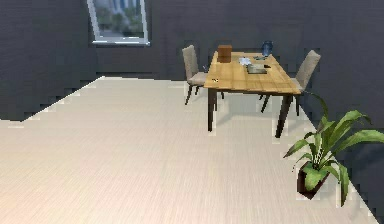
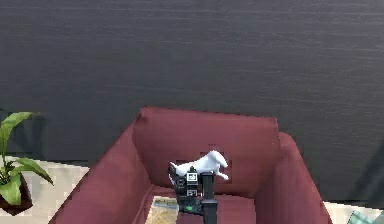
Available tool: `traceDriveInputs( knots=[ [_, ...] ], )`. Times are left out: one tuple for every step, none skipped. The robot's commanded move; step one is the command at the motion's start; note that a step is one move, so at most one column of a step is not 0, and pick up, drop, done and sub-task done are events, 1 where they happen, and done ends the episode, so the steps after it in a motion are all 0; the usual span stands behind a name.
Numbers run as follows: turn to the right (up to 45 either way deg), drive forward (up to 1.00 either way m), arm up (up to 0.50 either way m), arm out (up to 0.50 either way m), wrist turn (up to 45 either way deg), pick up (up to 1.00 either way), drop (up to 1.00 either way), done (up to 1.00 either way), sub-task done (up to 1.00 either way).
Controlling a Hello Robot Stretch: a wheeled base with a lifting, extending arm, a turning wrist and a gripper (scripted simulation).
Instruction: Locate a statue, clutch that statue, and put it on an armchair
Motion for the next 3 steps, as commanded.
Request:
traceDriveInputs(
  knots=[
    [0.0,0.0,0.0,0.0,0.0,0.0,1.0,0.0,0.0],
    [0.0,0.0,0.1,0.0,0.0,0.0,0.0,0.0,0.0],
    [0.0,0.0,0.0,-0.08,0.0,0.0,0.0,0.0,0.0]
  ],
)
